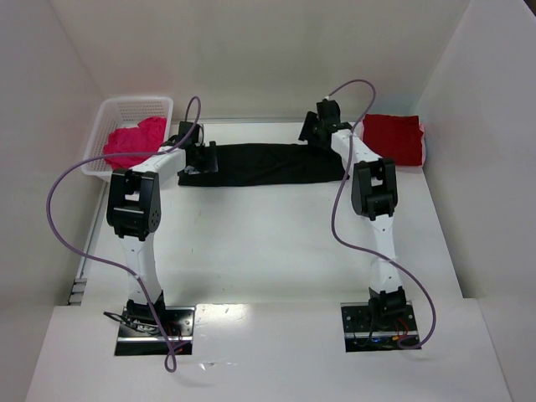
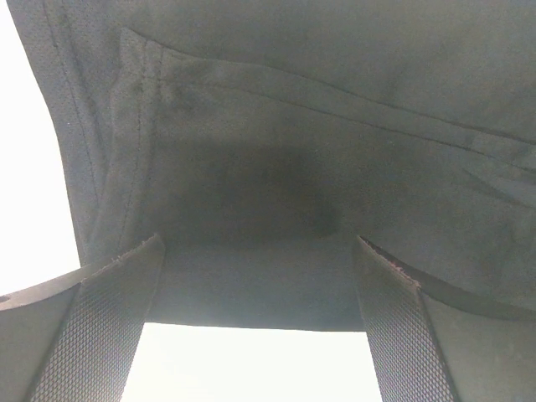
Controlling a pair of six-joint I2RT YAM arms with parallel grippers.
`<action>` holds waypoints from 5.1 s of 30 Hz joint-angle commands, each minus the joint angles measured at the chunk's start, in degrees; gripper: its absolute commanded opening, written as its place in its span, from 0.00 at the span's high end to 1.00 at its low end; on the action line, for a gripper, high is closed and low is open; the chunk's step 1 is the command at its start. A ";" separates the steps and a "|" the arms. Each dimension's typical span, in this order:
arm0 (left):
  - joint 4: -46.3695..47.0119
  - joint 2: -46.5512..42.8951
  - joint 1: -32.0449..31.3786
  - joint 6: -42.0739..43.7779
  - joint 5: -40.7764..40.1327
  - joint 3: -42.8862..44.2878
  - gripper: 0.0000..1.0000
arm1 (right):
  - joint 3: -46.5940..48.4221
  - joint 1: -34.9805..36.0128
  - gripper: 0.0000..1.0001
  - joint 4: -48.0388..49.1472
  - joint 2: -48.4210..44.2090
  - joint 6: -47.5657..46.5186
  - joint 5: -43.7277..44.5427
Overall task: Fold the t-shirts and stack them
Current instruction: Fold the other side of the tshirt into a rectangle, then rotate the tshirt 90 degrees
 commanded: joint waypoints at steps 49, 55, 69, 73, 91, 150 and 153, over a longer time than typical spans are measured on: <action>-1.04 2.93 -1.98 39.41 11.47 10.12 0.00 | -30.29 6.29 0.46 -1.50 -23.68 0.37 10.38; -7.61 8.89 0.65 45.65 20.52 21.10 0.00 | -30.29 4.45 0.43 -1.50 -24.20 0.37 8.97; -14.04 12.17 0.66 53.48 27.31 21.40 0.00 | -29.24 3.22 0.42 -2.56 -23.07 0.89 7.21; -14.04 12.69 -0.66 53.48 21.51 18.84 0.00 | -27.75 3.22 0.42 -3.08 -20.34 0.90 6.69; -18.17 7.69 -7.51 44.87 10.97 8.11 0.00 | -9.03 3.22 0.42 -10.20 -6.36 -0.34 5.46; -23.36 -5.67 -44.43 20.17 27.56 -13.95 0.00 | -12.19 2.16 0.41 -3.08 -11.90 -4.11 1.41; -22.14 -8.74 -44.43 17.63 24.50 -15.35 0.00 | -12.71 2.16 0.42 -2.47 -11.90 -4.11 0.80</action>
